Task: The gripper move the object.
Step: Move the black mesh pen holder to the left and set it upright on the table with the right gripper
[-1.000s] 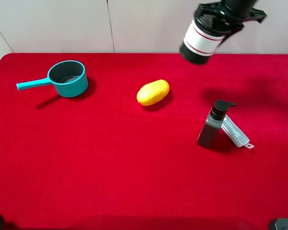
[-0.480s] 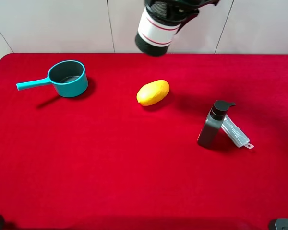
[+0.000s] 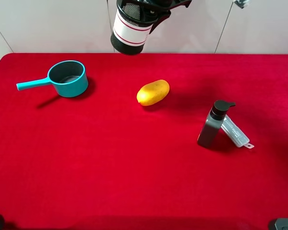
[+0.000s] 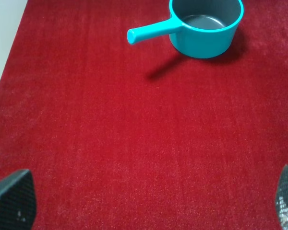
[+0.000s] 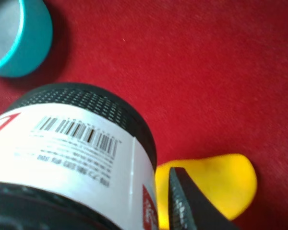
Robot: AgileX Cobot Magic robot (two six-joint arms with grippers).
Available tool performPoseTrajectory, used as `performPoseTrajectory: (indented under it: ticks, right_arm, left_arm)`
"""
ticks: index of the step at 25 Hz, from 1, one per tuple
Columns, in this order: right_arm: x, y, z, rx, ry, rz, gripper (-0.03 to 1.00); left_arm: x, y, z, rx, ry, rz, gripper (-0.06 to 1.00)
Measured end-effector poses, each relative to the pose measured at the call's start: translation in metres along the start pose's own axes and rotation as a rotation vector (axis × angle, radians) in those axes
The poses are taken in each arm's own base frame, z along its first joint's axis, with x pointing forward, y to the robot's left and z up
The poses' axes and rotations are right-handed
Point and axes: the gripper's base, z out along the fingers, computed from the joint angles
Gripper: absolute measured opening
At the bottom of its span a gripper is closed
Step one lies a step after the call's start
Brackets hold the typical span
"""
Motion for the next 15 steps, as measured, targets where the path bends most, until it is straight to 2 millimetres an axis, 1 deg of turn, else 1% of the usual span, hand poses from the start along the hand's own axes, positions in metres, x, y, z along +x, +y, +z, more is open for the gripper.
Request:
performPoseTrajectory:
  ticks: [11,15]
  right_arm:
    - [-0.011,0.001,0.039,-0.081,-0.079,0.071,0.09]
    - [-0.014,0.005,0.053,-0.088,-0.126,0.071,0.09]
  left_arm:
    - [0.0,0.0,0.0,0.0,0.0,0.0,0.99]
    - [0.0,0.0,0.0,0.0,0.0,0.0,0.99]
